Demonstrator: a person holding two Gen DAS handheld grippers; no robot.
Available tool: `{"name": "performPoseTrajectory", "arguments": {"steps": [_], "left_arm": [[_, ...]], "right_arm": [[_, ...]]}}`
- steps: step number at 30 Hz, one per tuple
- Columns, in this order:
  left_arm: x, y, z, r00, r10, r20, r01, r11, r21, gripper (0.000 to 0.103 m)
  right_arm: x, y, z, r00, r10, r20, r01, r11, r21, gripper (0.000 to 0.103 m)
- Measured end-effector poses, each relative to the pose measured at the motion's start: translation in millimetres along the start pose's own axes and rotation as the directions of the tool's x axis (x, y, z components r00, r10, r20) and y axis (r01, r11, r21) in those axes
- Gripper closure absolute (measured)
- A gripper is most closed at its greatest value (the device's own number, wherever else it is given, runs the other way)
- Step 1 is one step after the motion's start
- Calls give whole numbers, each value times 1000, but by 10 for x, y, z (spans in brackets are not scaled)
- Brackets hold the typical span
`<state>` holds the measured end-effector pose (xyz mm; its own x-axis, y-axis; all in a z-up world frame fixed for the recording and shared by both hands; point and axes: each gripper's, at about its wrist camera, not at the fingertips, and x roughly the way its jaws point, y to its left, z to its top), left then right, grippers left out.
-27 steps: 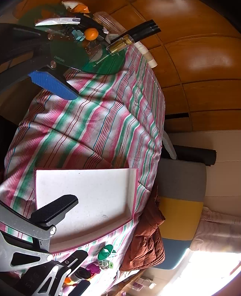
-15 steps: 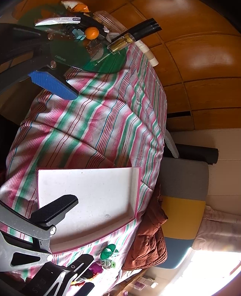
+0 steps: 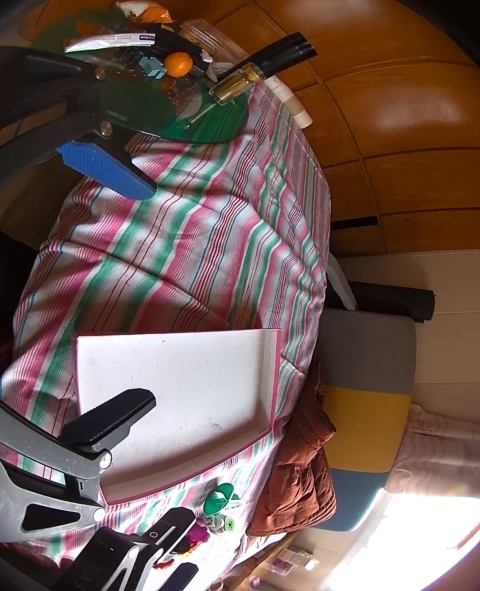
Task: Organize rigid objects
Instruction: 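Move the left tool toward the toy cluster beside the tray, then grasp the green plunger-shaped toy with the left gripper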
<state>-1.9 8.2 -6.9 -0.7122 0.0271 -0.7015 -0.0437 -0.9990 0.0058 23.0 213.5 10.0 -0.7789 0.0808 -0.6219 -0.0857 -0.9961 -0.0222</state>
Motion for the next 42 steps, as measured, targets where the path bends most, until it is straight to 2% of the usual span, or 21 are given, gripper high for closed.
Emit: {"name": "performPoseTrajectory", "arguments": {"steps": [7, 14, 19, 23, 25, 28, 30, 32, 34, 35, 36, 38, 40, 42], "left_arm": [[41, -22, -6, 998, -49, -27, 49, 999, 6, 0], [81, -130, -42, 992, -111, -62, 114, 993, 42, 0], [124, -224, -41, 969, -215, -123, 221, 975, 31, 0], [92, -422, -23, 962, -248, -113, 259, 960, 104, 0], [90, -497, 22, 944, -302, -130, 317, 943, 107, 0], [144, -533, 151, 897, -414, -158, 421, 907, 14, 0], [205, -613, 267, 866, -464, -185, 468, 884, -25, 0], [216, -743, 387, 846, -497, -193, 503, 864, -20, 0], [208, -955, 535, 842, -504, -195, 518, 855, 27, 0], [222, -1073, 601, 837, -507, -204, 527, 848, 56, 0], [246, -1205, 659, 836, -506, -215, 532, 842, 87, 0], [341, -1497, 748, 844, -474, -251, 520, 838, 164, 0], [495, -1771, 809, 838, -460, -294, 527, 820, 221, 0], [637, -2050, 876, 842, -427, -329, 519, 810, 275, 0]], "right_arm": [[11, -78, -7, 1000, -6, -4, 6, 1000, -6, 0], [24, -352, 30, 1000, -20, -13, 20, 1000, 4, 0], [14, -794, 120, 1000, -30, -10, 30, 998, 55, 0], [9, -1347, 167, 997, -83, 2, 82, 990, 116, 0], [27, -1653, 157, 990, -141, -2, 140, 979, 148, 0], [52, -2104, 82, 969, -246, -17, 244, 947, 207, 0], [46, -2376, -19, 960, -278, -22, 273, 923, 270, 0], [49, -2616, -139, 957, -288, -34, 281, 894, 350, 0], [97, -2818, -204, 957, -274, -95, 287, 853, 436, 0], [83, -2896, -218, 961, -258, -98, 273, 836, 476, 0], [55, -2948, -223, 965, -246, -89, 257, 826, 502, 0], [-1, -2984, -226, 973, -219, -75, 224, 813, 537, 0], [-45, -3034, -237, 983, -172, -58, 173, 795, 581, 0], [-73, -3049, -239, 987, -150, -55, 152, 781, 605, 0]]}}
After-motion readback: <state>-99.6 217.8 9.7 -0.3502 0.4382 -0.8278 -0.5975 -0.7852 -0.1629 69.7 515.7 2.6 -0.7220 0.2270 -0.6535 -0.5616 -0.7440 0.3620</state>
